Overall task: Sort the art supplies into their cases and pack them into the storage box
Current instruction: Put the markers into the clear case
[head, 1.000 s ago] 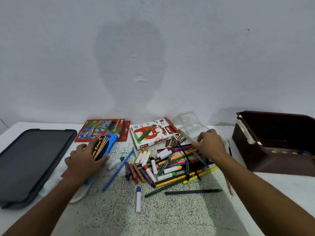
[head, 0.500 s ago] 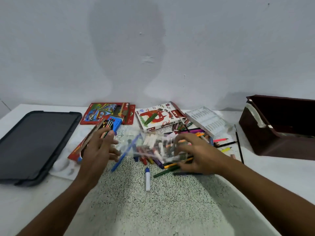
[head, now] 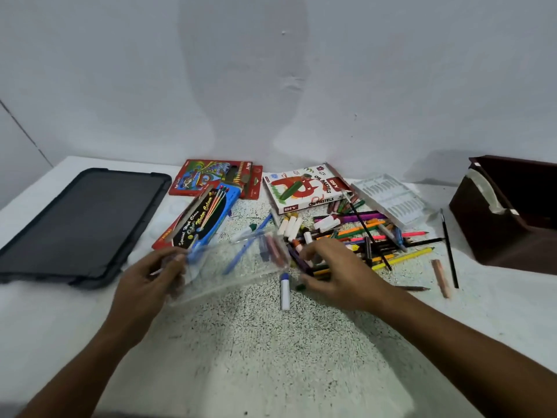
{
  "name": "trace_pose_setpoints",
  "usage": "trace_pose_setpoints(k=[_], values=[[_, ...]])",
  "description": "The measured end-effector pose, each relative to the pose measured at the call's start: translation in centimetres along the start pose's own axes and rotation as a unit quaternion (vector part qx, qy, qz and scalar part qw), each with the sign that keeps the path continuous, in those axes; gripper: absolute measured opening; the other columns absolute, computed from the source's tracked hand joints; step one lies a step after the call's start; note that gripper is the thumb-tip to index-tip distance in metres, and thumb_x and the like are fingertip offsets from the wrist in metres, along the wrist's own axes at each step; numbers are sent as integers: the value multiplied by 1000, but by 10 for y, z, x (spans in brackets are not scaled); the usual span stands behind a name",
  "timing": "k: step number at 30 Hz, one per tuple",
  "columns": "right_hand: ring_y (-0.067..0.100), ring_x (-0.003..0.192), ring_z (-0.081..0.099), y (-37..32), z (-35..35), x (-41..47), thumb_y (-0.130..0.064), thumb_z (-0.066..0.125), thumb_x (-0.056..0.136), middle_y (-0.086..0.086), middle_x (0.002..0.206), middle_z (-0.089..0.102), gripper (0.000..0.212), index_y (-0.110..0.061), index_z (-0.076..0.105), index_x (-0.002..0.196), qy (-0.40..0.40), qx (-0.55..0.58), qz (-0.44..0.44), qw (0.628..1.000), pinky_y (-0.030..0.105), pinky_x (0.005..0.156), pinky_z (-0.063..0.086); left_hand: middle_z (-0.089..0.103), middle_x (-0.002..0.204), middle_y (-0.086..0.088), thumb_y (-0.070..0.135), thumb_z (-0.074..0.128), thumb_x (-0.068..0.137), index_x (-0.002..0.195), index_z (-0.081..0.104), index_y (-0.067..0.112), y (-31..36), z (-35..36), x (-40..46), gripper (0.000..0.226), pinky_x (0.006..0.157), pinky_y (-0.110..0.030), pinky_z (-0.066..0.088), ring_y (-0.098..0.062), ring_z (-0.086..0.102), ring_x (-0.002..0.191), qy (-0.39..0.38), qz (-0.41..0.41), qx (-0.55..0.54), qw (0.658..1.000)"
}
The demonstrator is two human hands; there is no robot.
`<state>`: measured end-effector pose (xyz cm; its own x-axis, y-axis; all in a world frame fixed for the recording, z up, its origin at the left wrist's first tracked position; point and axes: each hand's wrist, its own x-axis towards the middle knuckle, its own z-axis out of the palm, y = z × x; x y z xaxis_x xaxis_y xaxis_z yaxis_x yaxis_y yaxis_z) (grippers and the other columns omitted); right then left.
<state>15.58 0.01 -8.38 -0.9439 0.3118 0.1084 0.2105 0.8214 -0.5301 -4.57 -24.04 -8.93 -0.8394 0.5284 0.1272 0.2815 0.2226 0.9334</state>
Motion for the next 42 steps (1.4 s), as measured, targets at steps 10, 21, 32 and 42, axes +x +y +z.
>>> trace_pose_setpoints(k=[10, 21, 32, 42], values=[[6, 111, 33, -4, 20, 1, -75, 55, 67, -10, 126, 48, 80, -24, 50, 129, -85, -94, -23, 992, 29, 94, 41, 63, 66, 4, 10, 58, 93, 101, 69, 6, -13, 1, -9, 14, 50, -16, 46, -8, 52, 51, 6, -5, -83, 997], [8, 107, 39, -15, 21, -3, -60, 71, 71, -16, 108, 39, 62, -29, 50, 120, -87, -51, 6, 995, 35, 93, 44, 65, 79, -6, 6, 55, 94, 100, 69, 7, -8, -4, -17, 15, 54, -8, 45, 0, 55, 58, 16, 5, -95, 995], [9, 111, 39, 11, -22, -25, -49, 79, 67, -12, 116, 51, 53, -31, 56, 111, 46, -32, 57, 997, 29, 82, 34, 72, 86, 7, 19, 63, 91, 98, 72, 23, -14, 11, -33, 13, 54, -11, 47, -2, 62, 64, -55, -6, -27, 998], [11, 110, 43, 6, -10, -41, -56, 75, 66, -18, 114, 50, 58, -30, 56, 113, 14, -28, 28, 999, 30, 88, 41, 63, 98, -6, 38, 53, 90, 105, 72, 11, -32, 37, -42, 36, 74, -31, 49, -19, 57, 89, -3, 273, 245, 930]])
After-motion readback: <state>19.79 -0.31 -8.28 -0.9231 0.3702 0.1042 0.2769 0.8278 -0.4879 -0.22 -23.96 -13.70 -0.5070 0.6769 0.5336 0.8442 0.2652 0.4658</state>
